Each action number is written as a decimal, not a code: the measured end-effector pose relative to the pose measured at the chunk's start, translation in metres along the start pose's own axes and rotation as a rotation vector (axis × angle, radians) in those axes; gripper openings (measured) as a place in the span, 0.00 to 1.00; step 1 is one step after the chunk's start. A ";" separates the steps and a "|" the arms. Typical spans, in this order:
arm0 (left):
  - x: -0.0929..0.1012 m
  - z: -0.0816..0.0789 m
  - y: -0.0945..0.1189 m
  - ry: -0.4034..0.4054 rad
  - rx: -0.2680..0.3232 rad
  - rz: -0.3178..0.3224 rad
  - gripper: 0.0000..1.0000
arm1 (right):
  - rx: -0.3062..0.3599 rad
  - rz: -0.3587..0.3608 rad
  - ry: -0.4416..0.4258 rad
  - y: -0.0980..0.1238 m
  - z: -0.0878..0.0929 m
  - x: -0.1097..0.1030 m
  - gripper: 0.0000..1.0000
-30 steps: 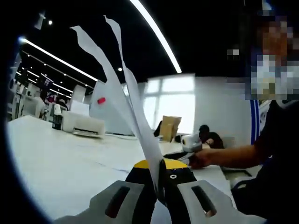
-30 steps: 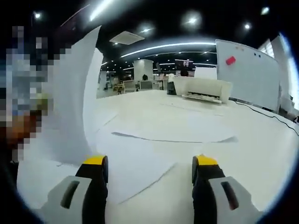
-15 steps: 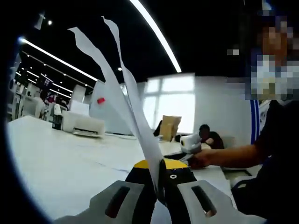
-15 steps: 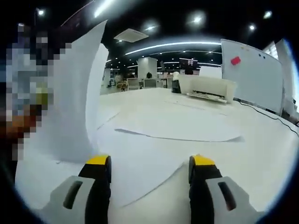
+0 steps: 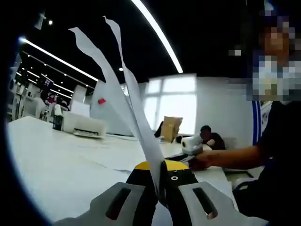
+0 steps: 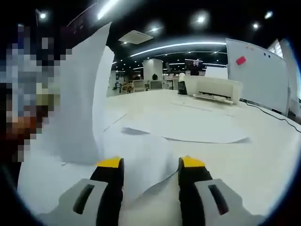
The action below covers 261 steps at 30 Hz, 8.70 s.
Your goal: Organize the stack of printing papers by aligning and flattening the scattered papers on the table
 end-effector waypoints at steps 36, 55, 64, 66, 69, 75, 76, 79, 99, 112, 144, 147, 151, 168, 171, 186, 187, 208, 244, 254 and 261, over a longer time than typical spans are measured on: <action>0.001 0.002 -0.001 0.005 -0.010 -0.006 0.07 | 0.039 -0.100 -0.107 0.020 -0.009 -0.020 0.00; 0.002 0.002 -0.001 0.003 -0.011 -0.003 0.07 | 0.220 0.007 -0.137 0.062 -0.045 0.003 0.00; 0.003 0.002 -0.001 0.000 -0.012 -0.002 0.07 | 0.324 0.114 -0.070 0.099 -0.087 0.021 0.00; 0.003 0.002 -0.001 -0.001 -0.012 -0.001 0.07 | 0.352 0.139 -0.052 0.111 -0.097 0.023 0.00; 0.003 0.002 -0.001 -0.001 -0.012 0.001 0.07 | 0.381 0.168 -0.032 0.125 -0.109 0.026 0.00; 0.003 0.002 -0.001 -0.001 -0.013 0.004 0.07 | 0.438 0.213 0.023 0.154 -0.136 0.030 0.00; 0.003 0.002 -0.001 -0.001 -0.013 0.005 0.07 | 0.440 0.214 0.025 0.155 -0.137 0.030 0.00; 0.004 0.002 -0.001 -0.003 -0.013 0.005 0.07 | 0.479 0.228 0.067 0.169 -0.152 0.031 0.00; 0.002 0.003 0.000 -0.007 -0.016 0.010 0.06 | 0.532 0.187 0.227 0.208 -0.210 0.008 0.00; 0.003 0.002 0.000 -0.007 -0.016 0.007 0.06 | 0.553 0.076 0.269 0.207 -0.241 -0.015 0.00; 0.013 -0.006 0.002 0.049 0.028 0.089 0.06 | 0.405 -0.239 0.311 0.109 -0.271 -0.062 0.00; 0.015 -0.007 0.002 0.063 0.030 0.097 0.06 | 0.382 -0.251 0.307 0.099 -0.270 -0.064 0.00; 0.018 -0.008 0.002 0.078 0.038 0.118 0.07 | 0.368 -0.259 0.316 0.093 -0.269 -0.067 0.00; 0.019 -0.009 0.003 0.114 0.044 0.132 0.07 | 0.308 -0.255 0.236 0.070 -0.257 -0.063 0.00; 0.019 -0.009 0.003 0.123 0.045 0.132 0.06 | 0.305 -0.249 0.193 0.068 -0.255 -0.060 0.00; 0.021 -0.011 0.004 0.129 0.062 0.139 0.15 | 0.312 -0.278 0.018 0.059 -0.246 -0.056 0.00; 0.022 -0.011 0.004 0.126 0.063 0.141 0.16 | 0.312 -0.284 0.009 0.058 -0.246 -0.057 0.00; 0.023 -0.009 0.001 0.114 0.044 0.140 0.20 | 0.292 -0.379 -0.164 0.035 -0.229 -0.079 0.00; 0.016 -0.006 0.002 0.054 0.026 0.101 0.07 | 0.310 -0.412 -0.230 0.020 -0.207 -0.097 0.00; 0.019 -0.008 0.002 0.043 0.031 0.109 0.06 | 0.315 -0.350 -0.132 0.023 -0.205 -0.091 0.09; 0.019 -0.009 0.003 0.047 0.039 0.111 0.06 | 0.321 -0.325 -0.092 0.031 -0.206 -0.088 0.17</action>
Point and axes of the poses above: the point that each gripper's makers call its tool centre point, and the gripper's own axes: y roughly backward along the fingers, x roughly to its right, z roughly out of its underside, the point moved 3 cm from there along y, roughly backward along the fingers, and after that the axes turned 7 degrees about y, right-handed, at the moved point
